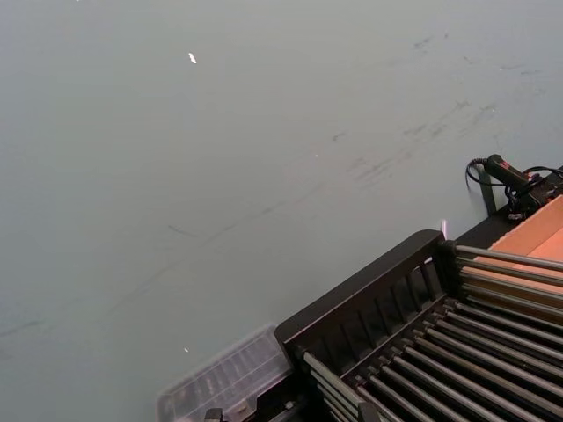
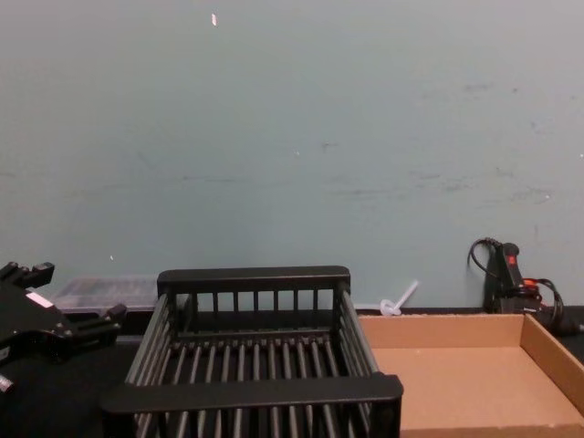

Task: Pick up the white tape and place it into the black box , Pick up the silver tape and place it into the brown box.

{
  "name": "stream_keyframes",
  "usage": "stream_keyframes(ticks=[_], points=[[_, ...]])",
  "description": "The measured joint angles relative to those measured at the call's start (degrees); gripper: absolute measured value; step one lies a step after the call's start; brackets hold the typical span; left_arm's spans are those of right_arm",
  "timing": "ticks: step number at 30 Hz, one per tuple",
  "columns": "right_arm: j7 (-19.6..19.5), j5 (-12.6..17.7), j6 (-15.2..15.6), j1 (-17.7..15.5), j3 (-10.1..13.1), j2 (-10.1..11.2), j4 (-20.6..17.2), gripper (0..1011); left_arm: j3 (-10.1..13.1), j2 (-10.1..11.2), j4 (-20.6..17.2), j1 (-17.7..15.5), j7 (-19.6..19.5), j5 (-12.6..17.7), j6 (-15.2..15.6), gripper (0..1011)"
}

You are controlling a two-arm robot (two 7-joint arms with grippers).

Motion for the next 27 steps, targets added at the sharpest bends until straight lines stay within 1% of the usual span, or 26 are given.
stream_keyframes(ticks=[13, 27], points=[[1.19, 0.00, 0.63, 0.54, -0.93, -0.20, 0.51, 1002, 0.00, 0.00, 0.00, 0.00, 0.00, 0.00, 0.00, 1001], [1.63, 0.06, 0.99, 0.92, -1.87, -0.24, 0.75, 1002, 0.00, 0.00, 0.00, 0.00, 0.00, 0.00, 0.00, 1001]])
